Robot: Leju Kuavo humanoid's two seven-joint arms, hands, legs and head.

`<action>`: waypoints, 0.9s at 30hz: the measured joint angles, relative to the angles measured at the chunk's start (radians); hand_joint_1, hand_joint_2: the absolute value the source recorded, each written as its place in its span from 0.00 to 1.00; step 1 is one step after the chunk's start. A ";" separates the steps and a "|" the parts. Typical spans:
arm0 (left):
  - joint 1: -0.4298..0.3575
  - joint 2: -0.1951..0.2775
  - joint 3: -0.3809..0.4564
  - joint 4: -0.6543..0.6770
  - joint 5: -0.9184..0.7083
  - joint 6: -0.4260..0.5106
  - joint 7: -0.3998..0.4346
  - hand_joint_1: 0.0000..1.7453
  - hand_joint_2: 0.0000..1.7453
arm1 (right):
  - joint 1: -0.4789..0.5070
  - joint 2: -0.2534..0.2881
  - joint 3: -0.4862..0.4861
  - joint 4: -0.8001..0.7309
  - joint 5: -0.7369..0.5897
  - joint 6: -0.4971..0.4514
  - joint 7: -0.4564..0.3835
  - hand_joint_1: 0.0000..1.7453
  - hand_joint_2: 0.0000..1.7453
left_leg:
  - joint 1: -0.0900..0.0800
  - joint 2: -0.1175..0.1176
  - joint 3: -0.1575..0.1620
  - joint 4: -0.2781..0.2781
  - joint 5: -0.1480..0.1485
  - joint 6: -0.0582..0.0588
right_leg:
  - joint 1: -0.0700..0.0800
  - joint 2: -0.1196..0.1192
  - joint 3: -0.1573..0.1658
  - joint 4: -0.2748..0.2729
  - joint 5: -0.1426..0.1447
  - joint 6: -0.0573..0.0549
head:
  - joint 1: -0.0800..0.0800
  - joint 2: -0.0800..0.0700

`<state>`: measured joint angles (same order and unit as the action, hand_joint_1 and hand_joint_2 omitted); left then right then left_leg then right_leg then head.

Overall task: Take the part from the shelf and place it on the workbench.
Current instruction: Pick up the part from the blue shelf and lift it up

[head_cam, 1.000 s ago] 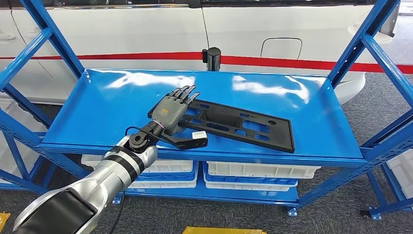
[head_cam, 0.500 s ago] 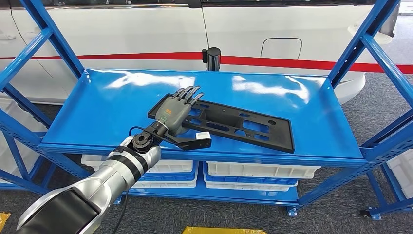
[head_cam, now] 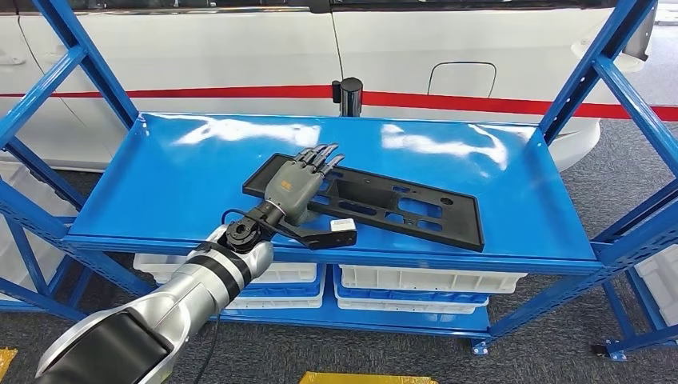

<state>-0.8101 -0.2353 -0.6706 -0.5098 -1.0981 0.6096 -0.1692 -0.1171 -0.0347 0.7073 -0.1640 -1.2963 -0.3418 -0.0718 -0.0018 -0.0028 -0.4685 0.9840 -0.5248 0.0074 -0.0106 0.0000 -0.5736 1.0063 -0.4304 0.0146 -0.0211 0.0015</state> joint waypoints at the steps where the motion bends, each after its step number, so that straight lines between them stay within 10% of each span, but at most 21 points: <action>1: 0.000 -0.003 0.000 0.002 0.001 0.000 -0.002 0.00 1.00 | 0.000 0.000 0.000 0.000 0.000 0.000 0.000 0.00 1.00 | 0.000 0.000 0.000 0.000 0.000 0.000 | 0.000 0.000 0.000 0.000 0.000 0.000 | 0.000 0.000; 8: 0.001 -0.028 -0.009 0.008 0.014 -0.003 -0.020 0.00 1.00 | -0.002 0.000 0.001 0.000 0.000 0.001 0.001 0.00 1.00 | 0.000 0.000 0.000 0.000 0.000 0.000 | 0.000 0.000 0.000 0.000 0.000 0.000 | 0.000 0.000; 12: 0.002 -0.041 -0.014 0.014 0.018 -0.005 -0.028 0.99 1.00 | -0.003 0.001 0.001 0.000 0.000 0.003 0.002 0.00 1.00 | 0.000 0.000 0.000 0.000 0.000 0.000 | 0.000 0.000 0.000 0.000 0.000 0.000 | 0.000 0.000; 27: 0.010 -0.054 -0.025 0.032 0.055 -0.030 -0.063 1.00 1.00 | -0.006 0.002 0.001 0.000 -0.003 0.005 0.005 0.00 1.00 | 0.000 0.000 0.000 0.000 0.000 0.000 | 0.000 0.000 0.000 0.000 0.000 0.000 | 0.000 0.000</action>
<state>-0.7999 -0.2888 -0.6957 -0.4776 -1.0433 0.5793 -0.2322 -0.1233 -0.0332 0.7084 -0.1637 -1.2993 -0.3368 -0.0672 -0.0017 -0.0029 -0.4686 0.9840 -0.5248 0.0074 -0.0106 -0.0001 -0.5735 1.0063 -0.4303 0.0146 -0.0212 0.0015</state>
